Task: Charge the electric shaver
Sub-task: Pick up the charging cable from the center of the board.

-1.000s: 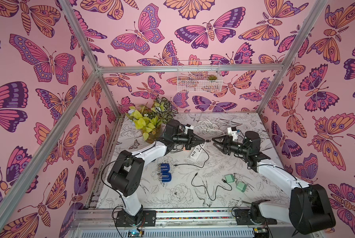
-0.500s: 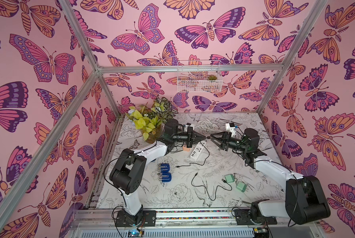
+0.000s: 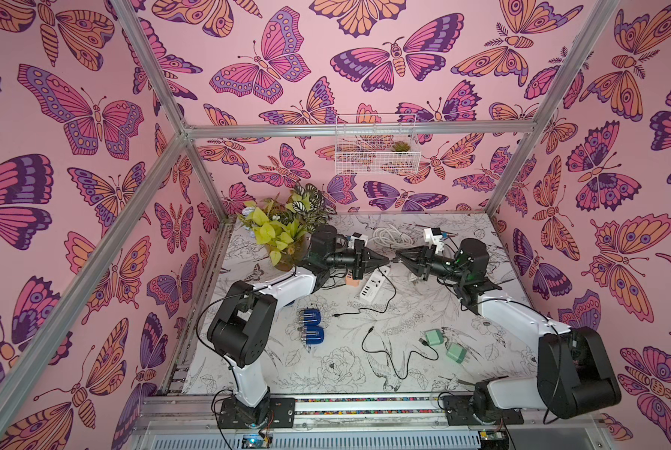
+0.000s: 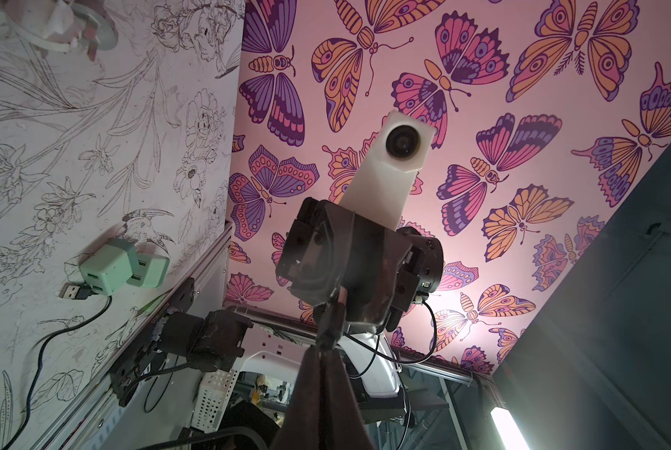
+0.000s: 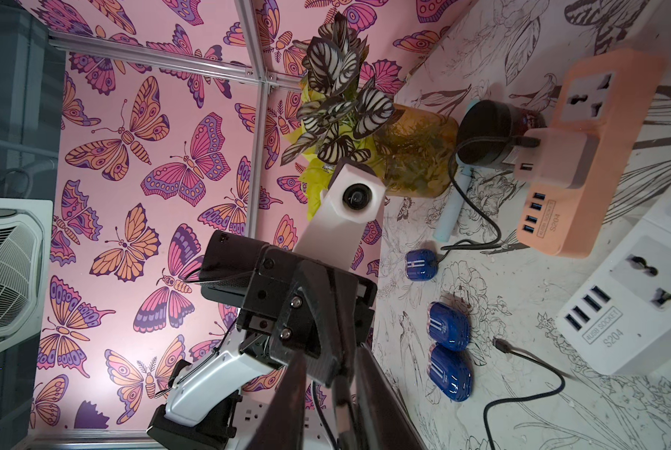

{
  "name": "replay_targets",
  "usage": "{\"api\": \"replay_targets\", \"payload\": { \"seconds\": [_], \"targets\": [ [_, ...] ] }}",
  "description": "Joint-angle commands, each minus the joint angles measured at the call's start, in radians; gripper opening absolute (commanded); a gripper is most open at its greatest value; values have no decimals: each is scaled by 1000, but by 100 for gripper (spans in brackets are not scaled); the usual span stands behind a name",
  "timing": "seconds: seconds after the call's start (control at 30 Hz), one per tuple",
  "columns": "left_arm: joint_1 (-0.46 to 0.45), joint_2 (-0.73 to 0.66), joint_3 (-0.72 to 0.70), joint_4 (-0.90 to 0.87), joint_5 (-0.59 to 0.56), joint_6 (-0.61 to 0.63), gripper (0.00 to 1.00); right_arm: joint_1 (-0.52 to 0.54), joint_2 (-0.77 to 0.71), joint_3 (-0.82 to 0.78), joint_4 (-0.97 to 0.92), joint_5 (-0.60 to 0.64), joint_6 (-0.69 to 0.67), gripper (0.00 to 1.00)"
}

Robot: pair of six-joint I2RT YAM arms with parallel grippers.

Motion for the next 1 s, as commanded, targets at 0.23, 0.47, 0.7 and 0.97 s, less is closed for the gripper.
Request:
{"api": "replay_targets", "payload": {
  "seconds": [0.23, 0.47, 0.7, 0.97],
  "targets": [
    [6, 11, 9, -4, -6, 29, 0, 7, -23, -17, -76, 2, -29, 15],
    [5, 10, 5, -7, -14, 34, 0, 8, -40, -16, -120, 38, -26, 0],
    [30, -144, 8, -442, -214, 299, 34, 7, -77, 7, -238, 131, 3, 0],
    [-32, -281, 68, -725, -426, 274, 33, 15, -30, 44, -245, 196, 123, 0]
  ]
}}
